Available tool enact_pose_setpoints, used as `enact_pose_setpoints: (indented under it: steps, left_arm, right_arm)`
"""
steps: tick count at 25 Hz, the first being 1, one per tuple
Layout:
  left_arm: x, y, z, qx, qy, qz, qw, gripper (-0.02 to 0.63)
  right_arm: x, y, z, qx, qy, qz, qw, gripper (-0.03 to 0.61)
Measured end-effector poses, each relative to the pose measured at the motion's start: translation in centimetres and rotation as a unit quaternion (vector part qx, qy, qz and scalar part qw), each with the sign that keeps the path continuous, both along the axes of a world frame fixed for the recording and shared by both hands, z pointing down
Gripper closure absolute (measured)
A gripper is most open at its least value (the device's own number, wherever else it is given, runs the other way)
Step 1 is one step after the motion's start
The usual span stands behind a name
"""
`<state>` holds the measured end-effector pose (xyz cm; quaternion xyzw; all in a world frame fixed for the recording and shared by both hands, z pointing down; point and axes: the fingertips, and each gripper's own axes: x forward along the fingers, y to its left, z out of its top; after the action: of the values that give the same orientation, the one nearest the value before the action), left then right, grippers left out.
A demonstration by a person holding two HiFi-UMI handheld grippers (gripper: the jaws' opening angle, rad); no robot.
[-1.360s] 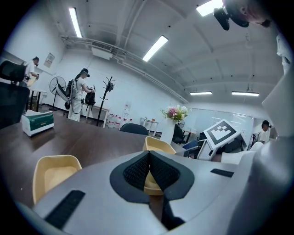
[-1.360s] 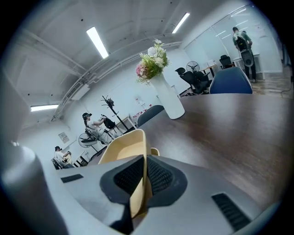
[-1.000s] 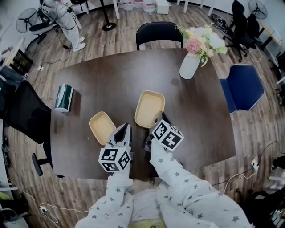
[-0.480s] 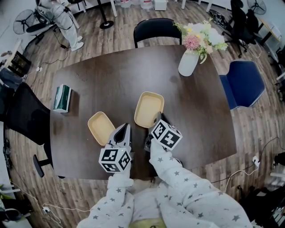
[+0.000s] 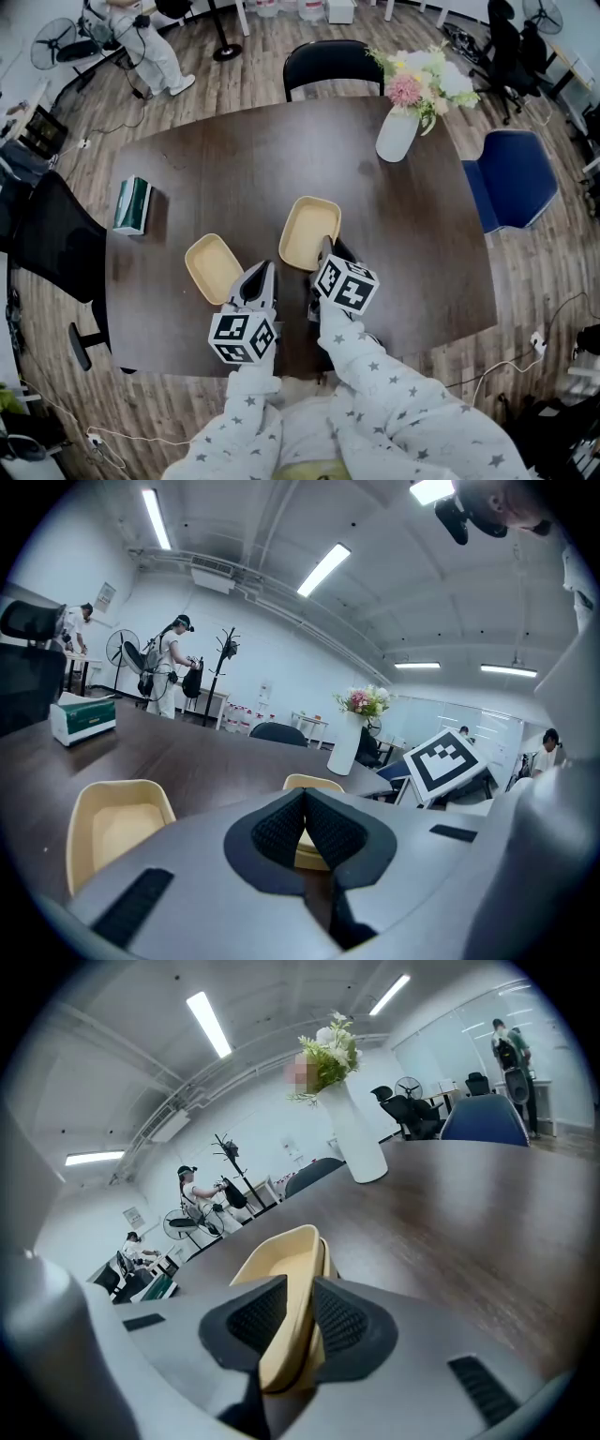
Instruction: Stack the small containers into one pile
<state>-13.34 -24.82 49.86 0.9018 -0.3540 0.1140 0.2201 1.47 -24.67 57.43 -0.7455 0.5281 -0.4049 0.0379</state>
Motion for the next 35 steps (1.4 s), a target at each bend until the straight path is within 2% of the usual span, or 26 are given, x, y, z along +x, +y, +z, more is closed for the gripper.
enact_pose_setpoints:
  steps: [4, 11, 14, 16, 20, 28, 35]
  left_arm:
    - [0.1, 0.2, -0.2, 0.002, 0.002, -0.002, 1.0000, 0.588]
    - [0.0, 0.8, -0.8, 0.009, 0.003, -0.014, 0.9999, 0.589]
    - [-0.3, 1.0, -1.1, 0.013, 0.004, -0.028, 0.9995, 0.588]
    - [-0.6, 1.2, -1.3, 0.015, 0.004, -0.037, 0.9992, 0.589]
    - [-1.3, 1.7, -1.8, 0.020, 0.003, -0.055, 0.9983, 0.588]
    - [-3.5, 3.3, -2.1, 0.034, 0.008, -0.114, 0.9928, 0.588]
    - [-7.2, 4.4, -1.5, 0.022, 0.009, -0.173, 0.9847, 0.589]
  right_arm:
    - [-0.1, -0.1, -0.5, 0.007, 0.013, -0.019, 1.000, 0.452]
    - [1.1, 0.3, -2.4, 0.027, 0.057, -0.044, 0.997, 0.425]
    - [0.8, 0.2, -3.7, 0.037, 0.080, -0.072, 0.993, 0.439]
    - [0.5, 0.2, -4.3, 0.041, 0.092, -0.088, 0.991, 0.494]
    - [-0.6, 0.2, -5.5, 0.061, 0.096, -0.124, 0.986, 0.536]
    - [-5.8, -0.5, -7.7, 0.121, 0.084, -0.261, 0.954, 0.546]
    - [-11.5, -0.2, -8.6, 0.140, 0.058, -0.349, 0.925, 0.546]
